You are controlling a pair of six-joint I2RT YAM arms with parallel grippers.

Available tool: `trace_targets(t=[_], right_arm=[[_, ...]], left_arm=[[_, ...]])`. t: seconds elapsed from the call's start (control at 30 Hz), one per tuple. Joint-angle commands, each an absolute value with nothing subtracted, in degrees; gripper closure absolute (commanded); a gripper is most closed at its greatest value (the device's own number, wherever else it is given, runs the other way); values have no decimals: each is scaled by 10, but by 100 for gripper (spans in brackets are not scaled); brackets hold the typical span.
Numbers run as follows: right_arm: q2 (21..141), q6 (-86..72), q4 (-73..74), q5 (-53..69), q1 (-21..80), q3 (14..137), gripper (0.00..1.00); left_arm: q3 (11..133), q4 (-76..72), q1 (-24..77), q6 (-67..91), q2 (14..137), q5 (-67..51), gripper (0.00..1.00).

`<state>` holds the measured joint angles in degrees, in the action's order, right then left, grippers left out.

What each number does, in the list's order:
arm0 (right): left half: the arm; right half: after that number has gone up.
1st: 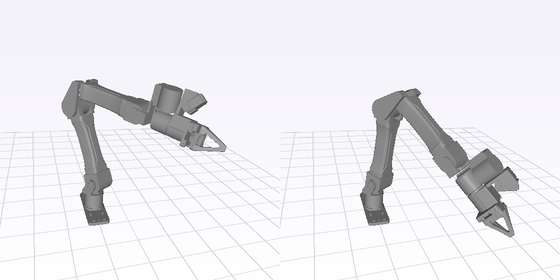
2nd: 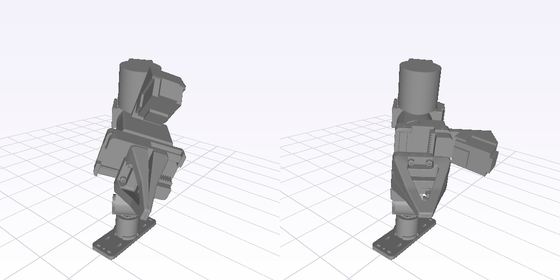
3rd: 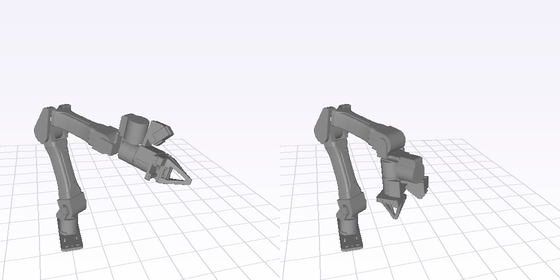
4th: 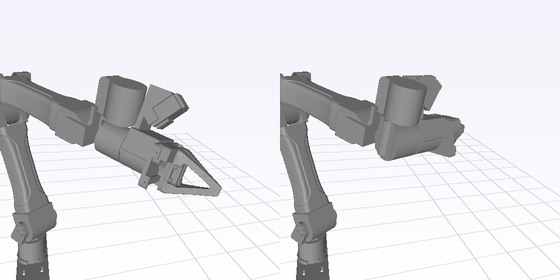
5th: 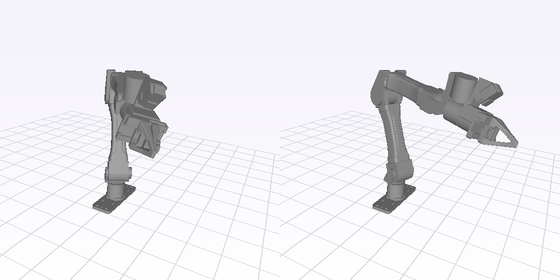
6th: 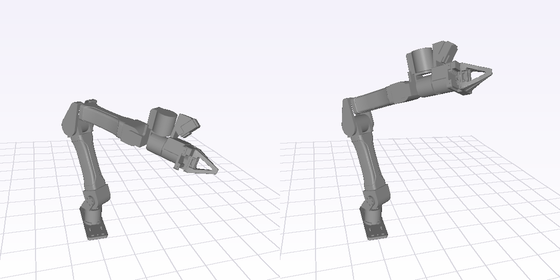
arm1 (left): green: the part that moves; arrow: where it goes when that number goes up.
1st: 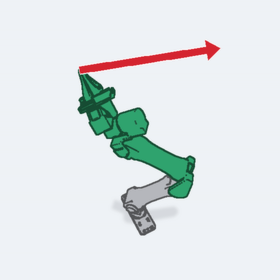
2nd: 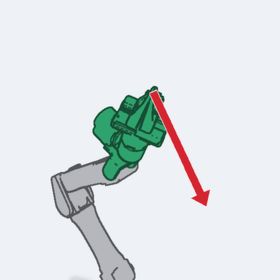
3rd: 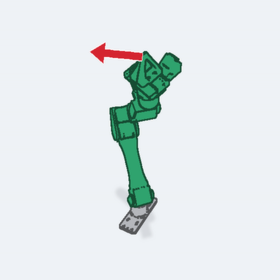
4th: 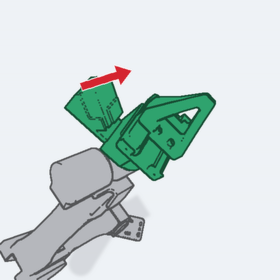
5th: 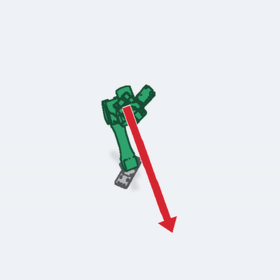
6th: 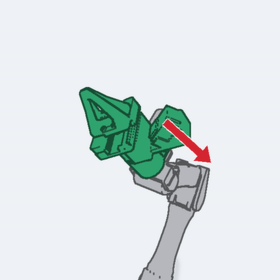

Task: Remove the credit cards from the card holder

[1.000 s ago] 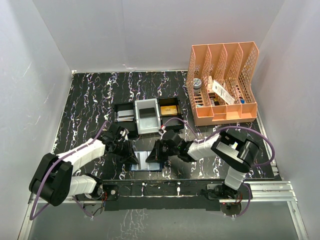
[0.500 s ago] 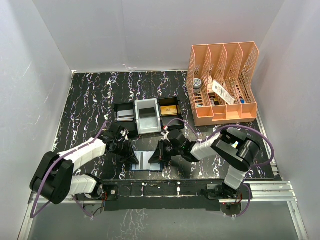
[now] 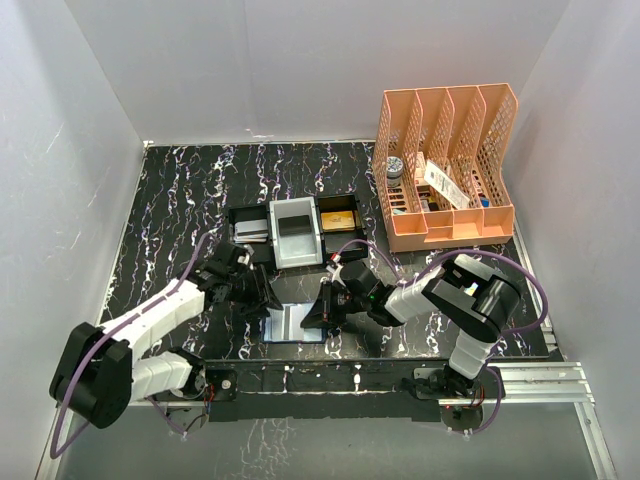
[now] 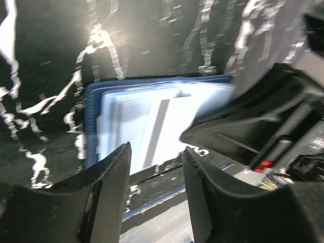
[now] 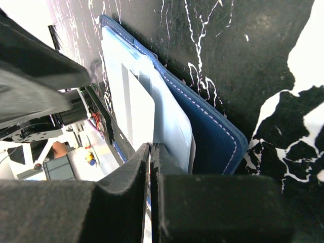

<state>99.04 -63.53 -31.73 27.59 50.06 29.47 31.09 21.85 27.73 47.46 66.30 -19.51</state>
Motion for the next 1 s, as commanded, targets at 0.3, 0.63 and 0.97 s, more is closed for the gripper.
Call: trace_targets(t=[0.3, 0.63, 0.97], right_arm=[[980, -656, -350, 266, 499, 293, 96], [993, -662, -367, 262, 497, 289, 94], [994, -699, -399, 254, 497, 280, 81]], left_arm=[[354, 185, 341, 519, 729, -165, 70], [323, 213, 362, 544, 714, -121, 79], [283, 195, 365, 546, 697, -134, 79]])
